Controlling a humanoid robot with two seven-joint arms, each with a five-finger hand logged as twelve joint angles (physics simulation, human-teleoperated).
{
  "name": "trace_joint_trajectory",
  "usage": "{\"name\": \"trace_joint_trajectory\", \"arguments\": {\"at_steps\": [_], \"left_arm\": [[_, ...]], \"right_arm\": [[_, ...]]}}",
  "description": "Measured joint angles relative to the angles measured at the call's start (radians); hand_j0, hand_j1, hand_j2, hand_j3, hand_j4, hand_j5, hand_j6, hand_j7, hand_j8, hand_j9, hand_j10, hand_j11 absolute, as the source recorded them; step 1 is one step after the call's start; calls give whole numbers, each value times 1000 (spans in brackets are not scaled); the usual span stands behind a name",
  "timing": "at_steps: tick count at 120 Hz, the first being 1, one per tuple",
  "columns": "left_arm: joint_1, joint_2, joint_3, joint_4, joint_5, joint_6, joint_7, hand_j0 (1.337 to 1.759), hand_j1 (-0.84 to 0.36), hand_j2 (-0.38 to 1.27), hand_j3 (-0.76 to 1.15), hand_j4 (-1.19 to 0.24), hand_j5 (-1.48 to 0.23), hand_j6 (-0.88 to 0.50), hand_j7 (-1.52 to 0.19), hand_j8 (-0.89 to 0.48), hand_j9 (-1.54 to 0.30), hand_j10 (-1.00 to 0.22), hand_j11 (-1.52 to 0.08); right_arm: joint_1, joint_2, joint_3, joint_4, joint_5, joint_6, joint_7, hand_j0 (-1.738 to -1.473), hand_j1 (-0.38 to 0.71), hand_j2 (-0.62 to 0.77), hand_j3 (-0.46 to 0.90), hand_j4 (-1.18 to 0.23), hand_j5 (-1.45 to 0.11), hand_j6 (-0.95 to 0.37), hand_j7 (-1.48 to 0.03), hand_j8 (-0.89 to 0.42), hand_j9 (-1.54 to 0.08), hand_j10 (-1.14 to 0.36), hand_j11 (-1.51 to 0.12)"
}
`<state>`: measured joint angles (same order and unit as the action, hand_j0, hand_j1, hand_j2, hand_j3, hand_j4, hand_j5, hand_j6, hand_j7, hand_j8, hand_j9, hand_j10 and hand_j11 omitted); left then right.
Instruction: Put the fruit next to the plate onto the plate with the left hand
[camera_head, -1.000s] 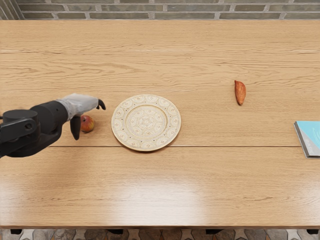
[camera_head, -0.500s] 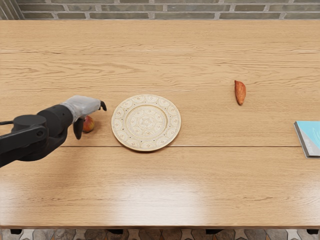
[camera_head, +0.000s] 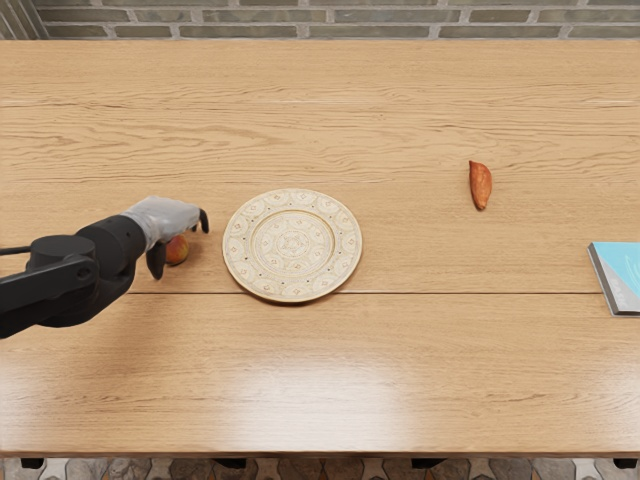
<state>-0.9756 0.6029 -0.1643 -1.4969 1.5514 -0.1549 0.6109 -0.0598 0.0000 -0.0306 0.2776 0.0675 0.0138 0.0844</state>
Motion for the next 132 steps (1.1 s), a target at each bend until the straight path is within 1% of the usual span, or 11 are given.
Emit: {"name": "trace_joint_trajectory", "arguments": {"at_steps": [26, 46, 62, 72, 75, 90, 98, 103, 108, 120, 132], "left_arm": [[1, 1, 1, 1, -1, 0, 0, 1658, -138, 85, 0, -412, -532, -413, -531, -413, -531, -412, -531], [2, 6, 2, -2, -1, -1, 0, 1658, -268, 107, 0, -519, -672, -517, -672, -501, -672, -519, -671], [2, 5, 2, -2, 0, -2, 0, 1656, -301, 238, 0, -607, -778, -521, -781, -492, -787, -601, -787], [2, 3, 3, -2, 1, -4, 0, 1655, -316, 394, 0, -683, -868, -543, -874, -510, -886, -673, -885], [2, 3, 4, -2, 1, -5, 0, 1655, -321, 413, 0, -705, -898, -535, -905, -499, -917, -695, -915], [1, 3, 4, -1, -1, -7, 1, 1651, -335, 438, 0, -775, -1021, -474, -1028, -427, -1037, -644, -1032], [1, 3, 4, 0, -1, -8, 1, 1650, -334, 442, 0, -796, -1065, -448, -1068, -418, -1076, -634, -1070], [-2, 2, 5, 0, -4, -9, 1, 1650, -339, 476, 0, -800, -1097, -425, -1086, -408, -1092, -627, -1087], [-6, 2, 4, 1, -7, -9, 1, 1650, -331, 445, 0, -804, -1124, -417, -1098, -401, -1105, -623, -1101], [-34, -1, 3, 5, -15, -10, 0, 1650, -306, 404, 0, -812, -1167, -423, -1125, -389, -1128, -620, -1124], [-84, -2, 0, 9, -35, -11, 0, 1651, -292, 388, 0, -818, -1191, -414, -1137, -404, -1138, -633, -1138]], "right_arm": [[0, 0, 0, 0, 0, 0, 0, -1658, -305, -7, 0, -36, -47, -36, -47, -36, -47, -36, -47], [0, 0, 0, 0, 0, 0, 0, -1658, -305, -7, 0, -36, -47, -36, -47, -36, -47, -36, -47], [0, 0, 0, 0, 0, 0, 0, -1658, -305, -7, 0, -36, -47, -36, -47, -36, -47, -36, -47], [0, 0, 0, 0, 0, 0, 0, -1658, -305, -7, 0, -36, -47, -36, -47, -36, -47, -36, -47], [0, 0, 0, 0, 0, 0, 0, -1658, -305, -7, 0, -36, -47, -36, -47, -36, -47, -36, -47], [0, 0, 0, 0, 0, 0, 0, -1658, -305, -7, 0, -36, -47, -36, -47, -36, -47, -36, -47], [0, 0, 0, 0, 0, 0, 0, -1658, -305, -7, 0, -36, -47, -36, -47, -36, -47, -36, -47], [0, 0, 0, 0, 0, 0, 0, -1658, -305, -7, 0, -36, -47, -36, -47, -36, -47, -36, -47], [0, 0, 0, 0, 0, 0, 0, -1658, -305, -7, 0, -36, -47, -36, -47, -36, -47, -36, -47], [0, 0, 0, 0, 0, 0, 0, -1658, -305, -7, 0, -36, -47, -36, -47, -36, -47, -36, -47], [0, 0, 0, 0, 0, 0, 0, -1658, -305, -7, 0, -36, -47, -36, -47, -36, -47, -36, -47]]}}
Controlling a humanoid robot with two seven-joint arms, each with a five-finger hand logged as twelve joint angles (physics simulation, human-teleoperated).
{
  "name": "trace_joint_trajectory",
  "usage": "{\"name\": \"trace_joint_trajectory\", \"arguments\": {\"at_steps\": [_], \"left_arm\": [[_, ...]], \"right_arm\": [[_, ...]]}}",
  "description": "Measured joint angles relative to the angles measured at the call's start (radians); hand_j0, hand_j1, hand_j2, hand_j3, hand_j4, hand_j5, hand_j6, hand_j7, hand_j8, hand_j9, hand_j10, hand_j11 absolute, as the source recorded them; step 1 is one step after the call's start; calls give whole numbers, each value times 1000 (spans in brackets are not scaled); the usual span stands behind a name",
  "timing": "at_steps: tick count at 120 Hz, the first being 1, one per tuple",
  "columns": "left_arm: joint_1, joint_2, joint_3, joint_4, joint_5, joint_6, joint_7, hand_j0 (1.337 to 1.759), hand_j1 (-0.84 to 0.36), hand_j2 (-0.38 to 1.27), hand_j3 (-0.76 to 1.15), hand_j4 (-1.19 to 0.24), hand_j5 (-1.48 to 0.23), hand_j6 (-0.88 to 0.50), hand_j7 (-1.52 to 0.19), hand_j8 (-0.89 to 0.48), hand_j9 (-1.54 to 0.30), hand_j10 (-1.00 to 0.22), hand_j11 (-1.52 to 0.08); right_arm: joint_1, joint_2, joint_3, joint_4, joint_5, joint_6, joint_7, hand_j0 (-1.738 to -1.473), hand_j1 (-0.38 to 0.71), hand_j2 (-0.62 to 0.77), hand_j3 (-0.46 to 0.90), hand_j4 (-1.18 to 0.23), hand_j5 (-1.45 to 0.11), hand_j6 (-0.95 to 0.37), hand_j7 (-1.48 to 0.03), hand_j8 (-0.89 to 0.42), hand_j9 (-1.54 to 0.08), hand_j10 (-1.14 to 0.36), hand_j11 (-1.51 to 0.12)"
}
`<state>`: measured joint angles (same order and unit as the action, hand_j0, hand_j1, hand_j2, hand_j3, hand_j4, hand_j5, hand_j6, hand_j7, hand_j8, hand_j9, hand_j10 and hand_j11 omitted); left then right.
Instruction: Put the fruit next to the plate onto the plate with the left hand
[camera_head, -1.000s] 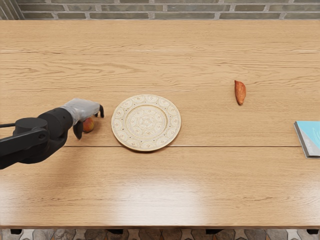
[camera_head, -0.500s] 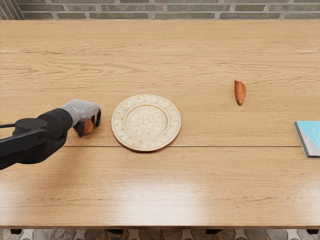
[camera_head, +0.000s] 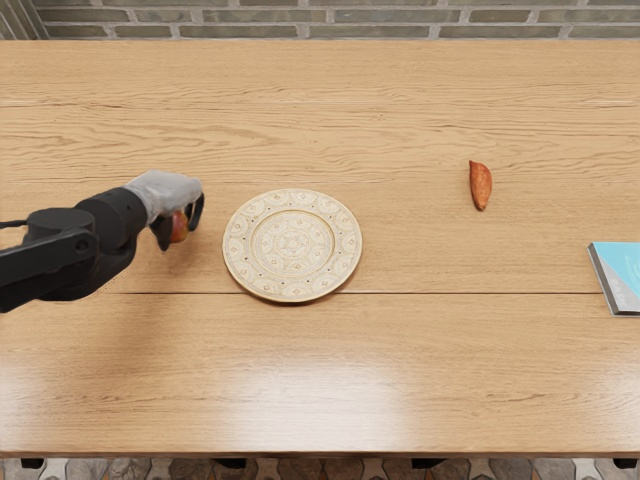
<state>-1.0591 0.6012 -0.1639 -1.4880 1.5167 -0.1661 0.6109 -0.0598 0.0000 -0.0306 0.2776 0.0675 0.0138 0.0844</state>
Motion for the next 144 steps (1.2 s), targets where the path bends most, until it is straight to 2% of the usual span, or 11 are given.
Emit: {"name": "trace_joint_trajectory", "arguments": {"at_steps": [8, 10, 21, 35, 46, 54, 80, 94, 107, 132, 144], "left_arm": [[-25, -18, -1, 1, -18, 1, 0, 1651, -287, 435, 0, -826, -1193, -433, -1139, -404, -1141, -639, -1144], [-31, -27, -1, 2, -21, 1, 0, 1651, -279, 374, 0, -826, -1196, -429, -1141, -402, -1141, -642, -1145], [-55, -76, -3, 3, -35, 3, -1, 1653, -316, 548, 0, -825, -1212, -423, -1143, -424, -1145, -658, -1151], [-72, -172, -15, 9, -43, 6, -1, 1654, -342, 646, 0, -826, -1221, -442, -1152, -402, -1149, -664, -1155], [-79, -238, -31, 17, -46, 7, -1, 1655, -355, 636, 0, -824, -1232, -420, -1159, -412, -1160, -654, -1156], [-104, -271, -38, 27, -45, 8, 0, 1655, -378, 675, 0, -826, -1229, -422, -1165, -415, -1157, -712, -1155], [-59, -279, -36, 68, -42, 9, 0, 1654, -500, 913, 0, -832, -1204, -491, -1163, -418, -1147, -806, -1150], [-60, -289, -34, 89, -37, 10, 0, 1656, -310, 565, 0, -622, -881, -429, -857, -382, -847, -608, -848], [-66, -300, -35, 96, -38, 10, 0, 1657, -163, 355, 0, -471, -654, -357, -640, -330, -634, -462, -635], [-70, -287, -37, 85, -77, 6, 0, 1658, -29, 162, 0, -333, -447, -293, -442, -283, -440, -330, -440], [-110, -206, -44, 44, -198, 0, 0, 1658, 0, 120, 0, -303, -402, -279, -399, -273, -398, -301, -398]], "right_arm": [[0, 0, 0, 0, 0, 0, 0, -1658, -305, -7, 0, -36, -47, -36, -47, -36, -47, -36, -47], [0, 0, 0, 0, 0, 0, 0, -1658, -305, -7, 0, -36, -47, -36, -47, -36, -47, -36, -47], [0, 0, 0, 0, 0, 0, 0, -1658, -305, -7, 0, -36, -47, -36, -47, -36, -47, -36, -47], [0, 0, 0, 0, 0, 0, 0, -1658, -305, -7, 0, -36, -47, -36, -47, -36, -47, -36, -47], [0, 0, 0, 0, 0, 0, 0, -1658, -305, -7, 0, -36, -47, -36, -47, -36, -47, -36, -47], [0, 0, 0, 0, 0, 0, 0, -1658, -305, -7, 0, -36, -47, -36, -47, -36, -47, -36, -47], [0, 0, 0, 0, 0, 0, 0, -1658, -305, -7, 0, -36, -47, -36, -47, -36, -47, -36, -47], [0, 0, 0, 0, 0, 0, 0, -1658, -305, -7, 0, -36, -47, -36, -47, -36, -47, -36, -47], [0, 0, 0, 0, 0, 0, 0, -1658, -305, -7, 0, -36, -47, -36, -47, -36, -47, -36, -47], [0, 0, 0, 0, 0, 0, 0, -1658, -305, -8, 0, -36, -47, -36, -47, -36, -47, -36, -47], [0, 0, 0, 0, 0, 0, 0, -1658, -305, -7, 0, -36, -47, -36, -47, -36, -47, -36, -47]]}}
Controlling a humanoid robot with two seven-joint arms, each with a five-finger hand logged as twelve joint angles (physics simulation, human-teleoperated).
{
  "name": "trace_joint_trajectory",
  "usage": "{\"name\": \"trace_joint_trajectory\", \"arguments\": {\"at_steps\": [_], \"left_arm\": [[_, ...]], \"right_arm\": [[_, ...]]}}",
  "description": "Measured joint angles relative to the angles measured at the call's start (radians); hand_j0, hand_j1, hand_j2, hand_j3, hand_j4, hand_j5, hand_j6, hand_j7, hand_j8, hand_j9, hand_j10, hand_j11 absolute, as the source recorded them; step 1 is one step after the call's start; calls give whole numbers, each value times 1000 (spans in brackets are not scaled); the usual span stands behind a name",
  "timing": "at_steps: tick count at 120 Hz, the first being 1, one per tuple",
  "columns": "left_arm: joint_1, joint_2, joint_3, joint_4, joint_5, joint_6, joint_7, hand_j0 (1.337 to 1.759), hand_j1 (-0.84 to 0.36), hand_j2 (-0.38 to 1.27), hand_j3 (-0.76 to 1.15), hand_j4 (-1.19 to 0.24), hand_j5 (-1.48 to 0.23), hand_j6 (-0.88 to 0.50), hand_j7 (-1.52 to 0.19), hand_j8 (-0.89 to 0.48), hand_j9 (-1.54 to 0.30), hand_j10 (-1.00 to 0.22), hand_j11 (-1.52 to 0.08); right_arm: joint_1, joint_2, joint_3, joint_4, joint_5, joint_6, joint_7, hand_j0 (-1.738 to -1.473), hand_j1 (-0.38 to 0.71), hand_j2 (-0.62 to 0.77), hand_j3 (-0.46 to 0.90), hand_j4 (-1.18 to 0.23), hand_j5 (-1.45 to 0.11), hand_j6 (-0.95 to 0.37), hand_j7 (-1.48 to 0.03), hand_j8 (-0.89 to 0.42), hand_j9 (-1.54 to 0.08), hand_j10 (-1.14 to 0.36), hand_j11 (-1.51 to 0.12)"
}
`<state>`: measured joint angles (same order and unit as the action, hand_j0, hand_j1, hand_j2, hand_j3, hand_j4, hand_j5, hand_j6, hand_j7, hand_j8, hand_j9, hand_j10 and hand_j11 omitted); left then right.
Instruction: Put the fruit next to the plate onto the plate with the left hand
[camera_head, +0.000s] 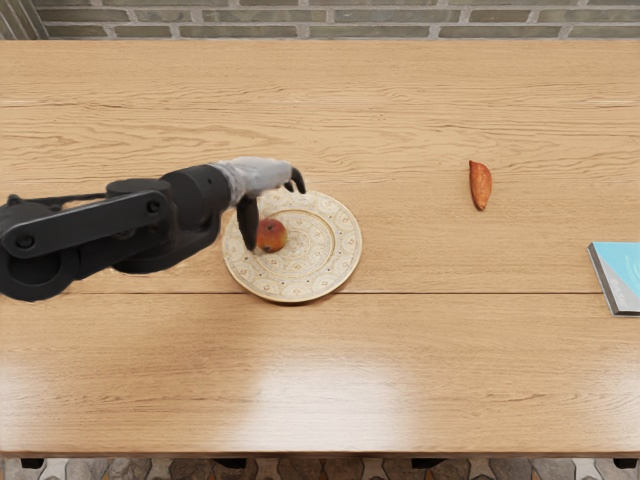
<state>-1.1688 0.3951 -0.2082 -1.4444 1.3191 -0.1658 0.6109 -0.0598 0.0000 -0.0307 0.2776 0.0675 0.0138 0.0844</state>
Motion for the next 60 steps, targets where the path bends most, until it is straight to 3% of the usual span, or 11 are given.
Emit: {"name": "trace_joint_trajectory", "arguments": {"at_steps": [8, 19, 39, 49, 60], "left_arm": [[-1, 89, -41, -29, -152, -41, 0, 1658, 13, 101, 0, -290, -382, -273, -380, -268, -379, -289, -379], [16, 220, -169, -48, -439, -214, 0, 1658, 25, 84, 0, -278, -363, -267, -362, -264, -361, -277, -361], [101, 506, -278, -31, -955, -398, 0, 1658, 36, 66, 0, -266, -345, -261, -344, -260, -344, -265, -344], [128, 574, -295, -5, -1130, -424, 0, 1658, 39, 62, 0, -262, -340, -259, -340, -258, -339, -262, -339], [138, 577, -305, 27, -1230, -437, 0, 1658, 42, 58, 0, -260, -337, -258, -336, -257, -336, -259, -336]], "right_arm": [[0, 0, 0, 0, 0, 0, 0, -1658, -305, -7, 0, -36, -47, -36, -47, -36, -47, -36, -47], [0, 0, 0, 0, 0, 0, 0, -1658, -305, -7, 0, -36, -47, -36, -47, -36, -47, -36, -47], [0, 0, 0, 0, 0, 0, 0, -1658, -305, -7, 0, -36, -47, -36, -47, -36, -47, -36, -47], [0, 0, 0, 0, 0, 0, 0, -1658, -305, -7, 0, -36, -47, -36, -47, -36, -47, -36, -47], [0, 0, 0, 0, 0, 0, 0, -1658, -305, -7, 0, -36, -47, -36, -47, -36, -47, -36, -47]]}}
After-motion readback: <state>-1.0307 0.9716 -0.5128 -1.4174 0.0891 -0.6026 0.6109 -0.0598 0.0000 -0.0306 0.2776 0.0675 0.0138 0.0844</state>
